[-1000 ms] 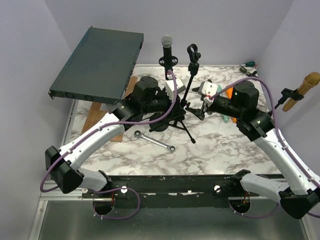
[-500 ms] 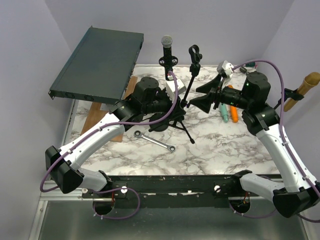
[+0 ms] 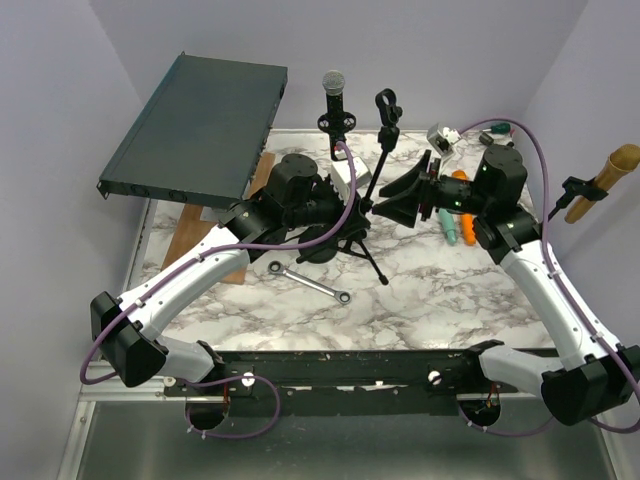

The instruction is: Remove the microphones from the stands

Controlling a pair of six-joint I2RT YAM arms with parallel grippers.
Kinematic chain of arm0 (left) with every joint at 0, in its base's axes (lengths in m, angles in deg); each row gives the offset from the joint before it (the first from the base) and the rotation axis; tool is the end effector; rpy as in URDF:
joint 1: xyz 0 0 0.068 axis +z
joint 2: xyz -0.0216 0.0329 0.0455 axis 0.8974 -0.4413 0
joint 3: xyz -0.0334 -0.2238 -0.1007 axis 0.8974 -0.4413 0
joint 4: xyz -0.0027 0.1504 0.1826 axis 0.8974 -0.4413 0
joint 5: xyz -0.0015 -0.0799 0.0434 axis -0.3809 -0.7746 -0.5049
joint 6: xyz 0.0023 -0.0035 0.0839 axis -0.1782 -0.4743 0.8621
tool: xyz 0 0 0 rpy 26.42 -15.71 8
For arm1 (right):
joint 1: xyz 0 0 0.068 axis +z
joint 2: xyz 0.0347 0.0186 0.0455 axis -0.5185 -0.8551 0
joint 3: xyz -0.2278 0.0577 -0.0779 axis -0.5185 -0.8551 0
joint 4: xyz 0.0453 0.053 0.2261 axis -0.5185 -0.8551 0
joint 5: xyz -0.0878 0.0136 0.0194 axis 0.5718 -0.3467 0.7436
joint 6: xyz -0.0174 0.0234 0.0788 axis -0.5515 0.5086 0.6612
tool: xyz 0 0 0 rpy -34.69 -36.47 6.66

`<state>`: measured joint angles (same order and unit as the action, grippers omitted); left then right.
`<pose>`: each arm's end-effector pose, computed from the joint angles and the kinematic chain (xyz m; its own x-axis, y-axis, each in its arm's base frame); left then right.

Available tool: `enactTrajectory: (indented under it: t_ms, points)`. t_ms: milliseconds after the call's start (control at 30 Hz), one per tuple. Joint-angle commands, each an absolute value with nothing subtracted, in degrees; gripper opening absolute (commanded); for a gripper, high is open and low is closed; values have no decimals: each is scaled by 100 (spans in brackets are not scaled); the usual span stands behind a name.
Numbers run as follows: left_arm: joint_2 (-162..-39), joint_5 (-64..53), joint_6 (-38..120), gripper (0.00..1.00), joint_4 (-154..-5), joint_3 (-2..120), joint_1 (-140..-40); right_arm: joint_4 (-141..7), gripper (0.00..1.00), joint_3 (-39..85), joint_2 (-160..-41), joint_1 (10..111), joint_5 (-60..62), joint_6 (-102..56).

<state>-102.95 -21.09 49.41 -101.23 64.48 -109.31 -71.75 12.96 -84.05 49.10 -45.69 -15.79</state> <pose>0.2043 -0.2504 0.3591 -0.2877 0.2140 -0.9335 0.9044 0.3815 -0.1913 0.2228 0.1347 0.3817 -0.3097 0.0504 -0.9495 -0.9006 0.3047 0.3099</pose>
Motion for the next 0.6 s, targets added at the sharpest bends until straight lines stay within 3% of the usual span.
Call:
enactTrajectory:
  t_ms: [0,300,433,533,567]
  points:
    - [-10150,-1968,4963,0,-9845,6608,-10958,-6821,62,1120,-8444,4868,-4861,-1293]
    - [-10157,-1983,4918,0,-9805,6583,-10964,-6712,42,963,-8499,4872,-4913,-1294]
    - [-10172,-1976,4899,0,-9789,6604,-10960,-6699,22,908,-8491,4872,-4979,-1376]
    - [-10193,-2010,4849,0,-9784,6634,-10956,-7045,1,1029,-8430,4876,-4833,-1860]
    - [-10192,-2011,4841,0,-9793,6635,-10956,-7230,1,1130,-8399,4904,-4701,-2166]
